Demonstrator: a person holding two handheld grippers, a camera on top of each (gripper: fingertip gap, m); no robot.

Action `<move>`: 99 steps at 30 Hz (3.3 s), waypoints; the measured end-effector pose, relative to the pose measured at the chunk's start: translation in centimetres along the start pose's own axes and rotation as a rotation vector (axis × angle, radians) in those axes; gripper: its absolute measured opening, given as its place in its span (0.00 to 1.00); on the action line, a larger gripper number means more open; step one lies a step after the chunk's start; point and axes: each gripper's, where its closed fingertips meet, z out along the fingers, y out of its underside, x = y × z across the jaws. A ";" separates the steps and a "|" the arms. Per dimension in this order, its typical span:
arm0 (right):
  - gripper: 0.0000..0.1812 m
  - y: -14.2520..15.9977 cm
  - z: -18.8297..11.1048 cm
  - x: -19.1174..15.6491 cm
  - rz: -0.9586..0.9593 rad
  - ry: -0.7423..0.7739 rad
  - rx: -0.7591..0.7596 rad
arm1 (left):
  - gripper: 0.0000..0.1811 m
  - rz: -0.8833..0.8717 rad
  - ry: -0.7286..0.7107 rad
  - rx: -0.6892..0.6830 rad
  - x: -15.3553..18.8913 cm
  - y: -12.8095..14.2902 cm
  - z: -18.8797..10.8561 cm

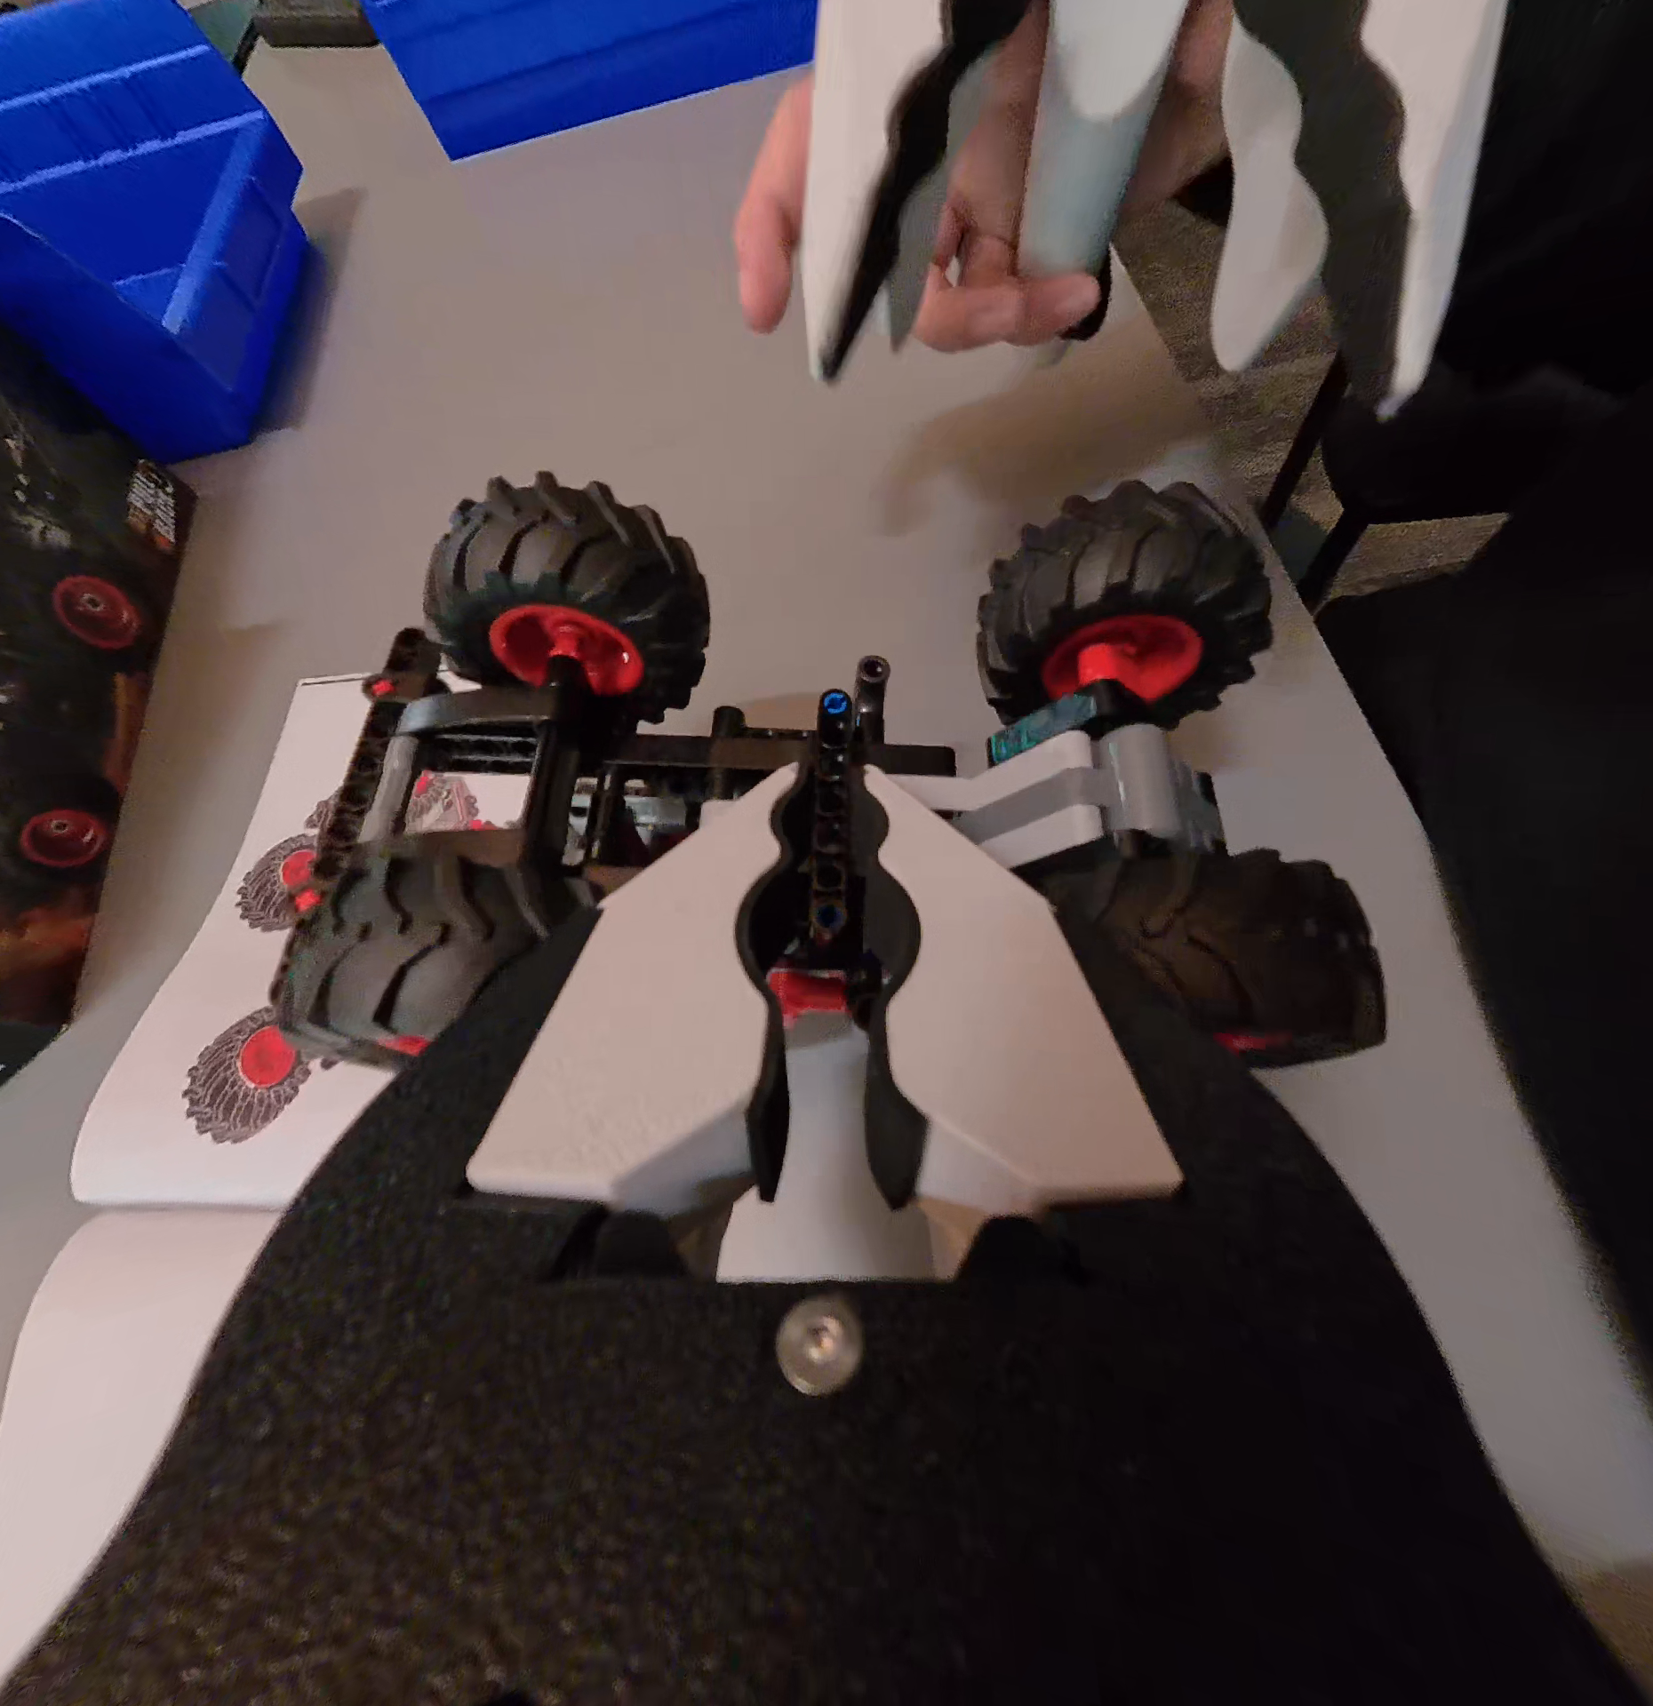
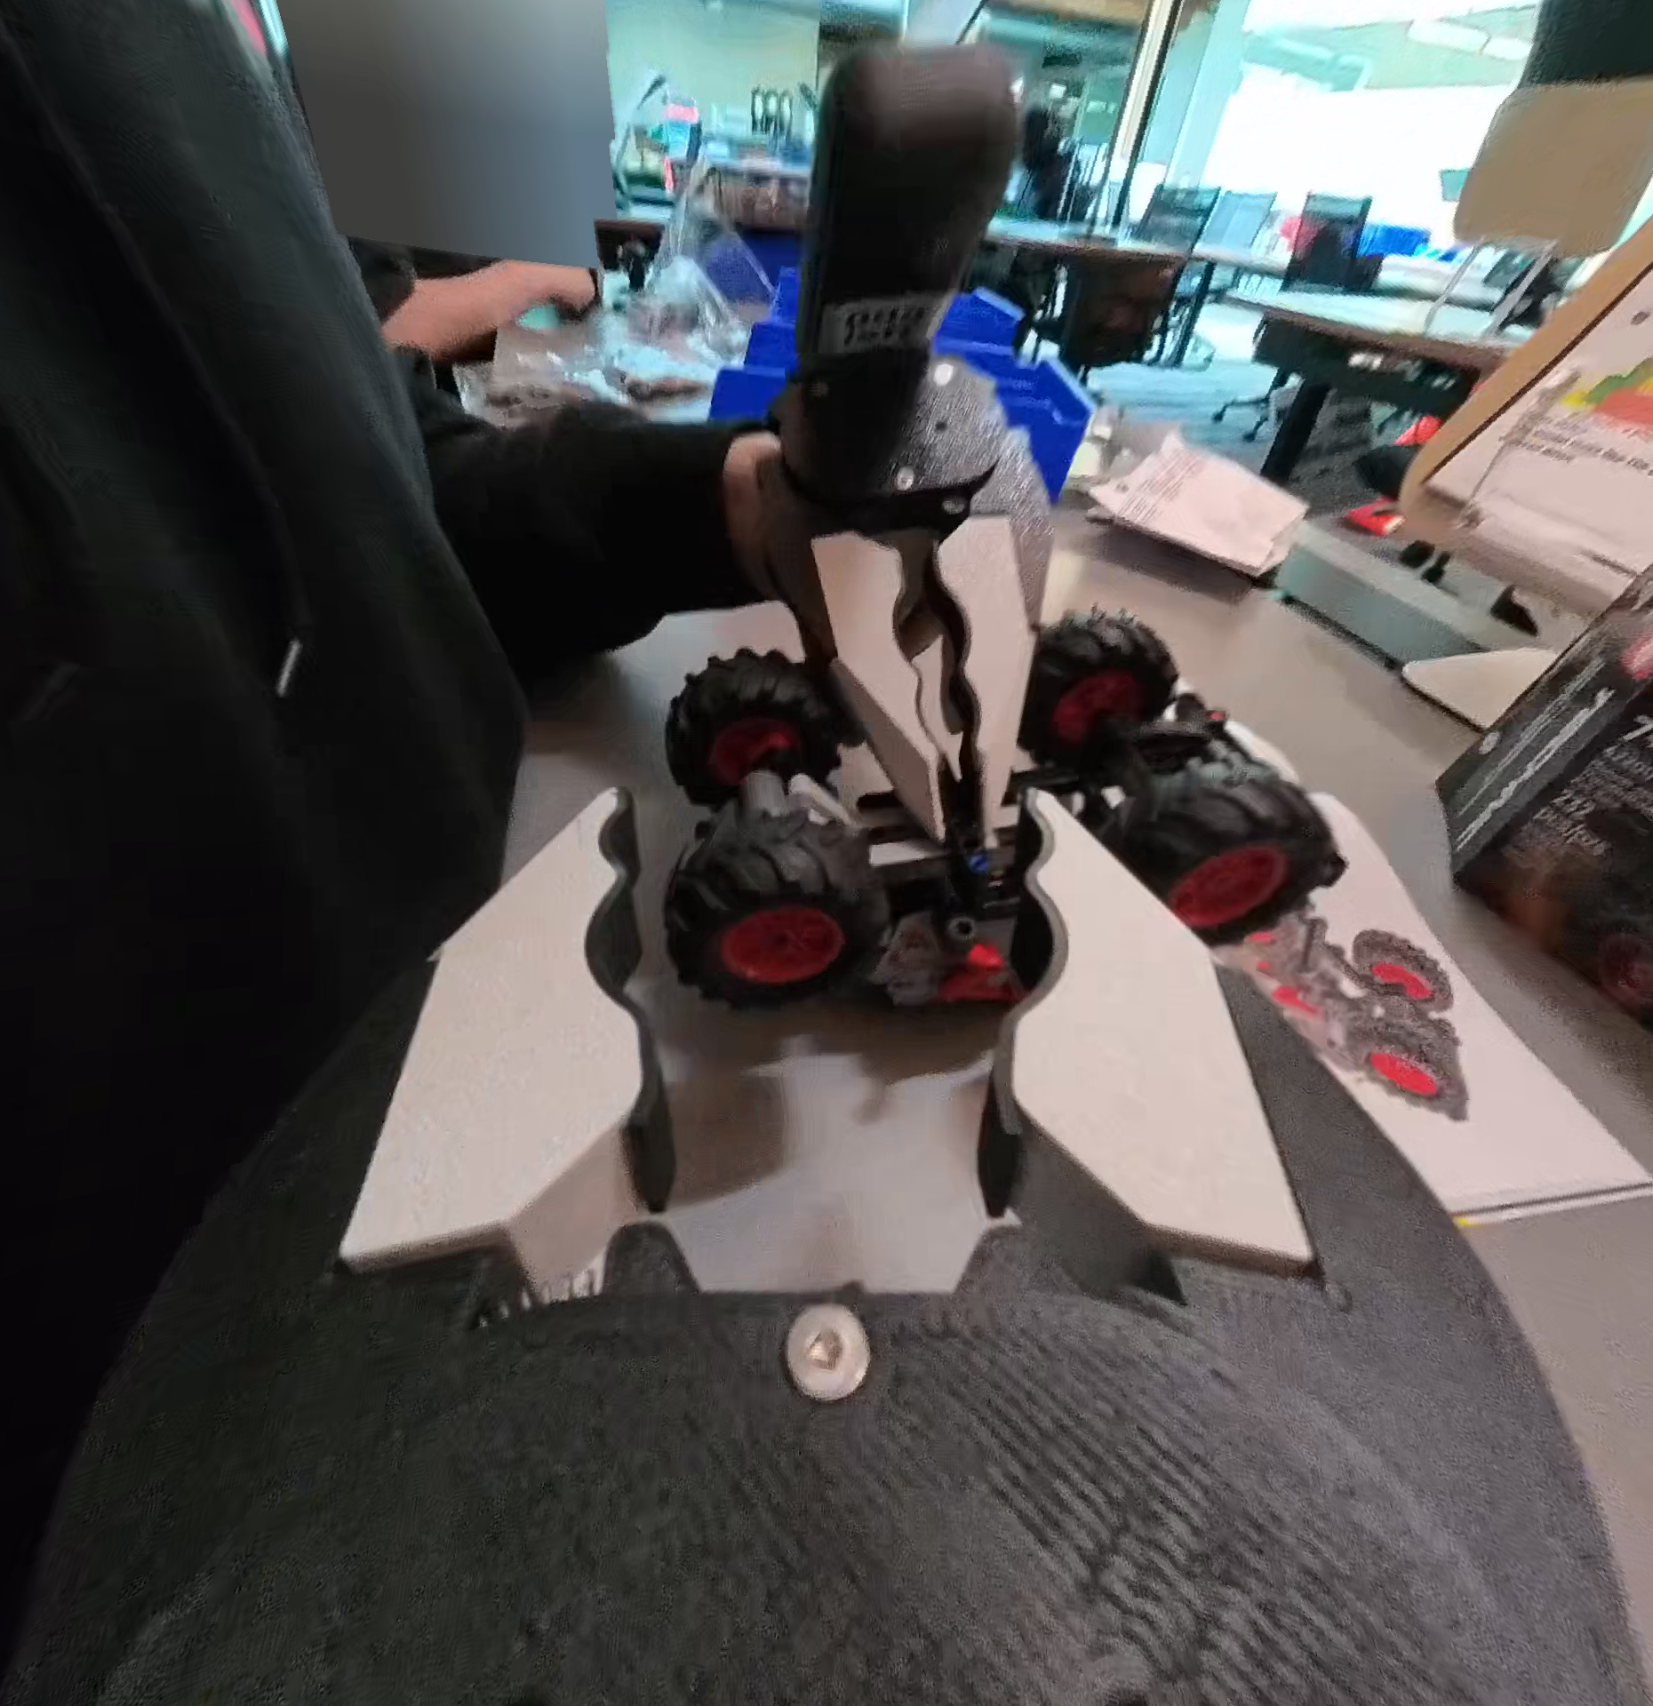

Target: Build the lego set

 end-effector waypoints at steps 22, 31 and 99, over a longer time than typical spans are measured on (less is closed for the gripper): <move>0.43 -0.6 -0.9 11.7 0.224 0.476 0.116 | 0.03 0.093 -0.023 0.031 0.5 -0.2 0.1; 0.24 1.6 3.0 11.1 0.291 0.337 -0.017 | 0.03 0.082 -0.144 0.079 -0.1 -0.5 -0.5; 0.34 0.9 2.6 9.1 0.235 0.232 0.276 | 0.33 -0.341 -0.051 0.343 -5.8 3.5 -4.4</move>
